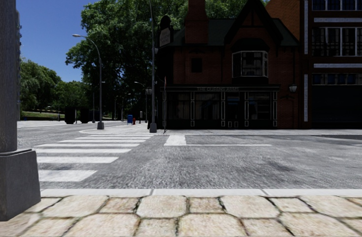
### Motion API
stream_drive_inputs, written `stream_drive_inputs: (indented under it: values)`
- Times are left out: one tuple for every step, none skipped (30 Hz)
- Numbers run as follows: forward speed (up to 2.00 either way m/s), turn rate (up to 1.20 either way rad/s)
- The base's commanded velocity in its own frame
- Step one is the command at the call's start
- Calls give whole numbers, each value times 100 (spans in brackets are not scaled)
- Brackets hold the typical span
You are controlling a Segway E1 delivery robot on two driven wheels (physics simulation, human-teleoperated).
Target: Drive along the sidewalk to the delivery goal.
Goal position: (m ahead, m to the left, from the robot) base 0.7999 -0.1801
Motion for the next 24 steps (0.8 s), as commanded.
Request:
stream_drive_inputs:
  values:
    - [91,0]
    - [90,0]
    - [87,0]
    - [87,0]
    - [82,0]
    - [75,0]
    - [57,0]
    - [57,0]
    - [49,0]
    - [45,0]
    - [44,0]
    - [44,0]
    - [43,0]
    - [43,0]
    - [30,0]
    - [0,0]
    - [0,0]
    - [0,0]
    - [0,0]
    - [0,0]
    - [0,0]
    - [0,0]
    - [0,0]
    - [0,0]
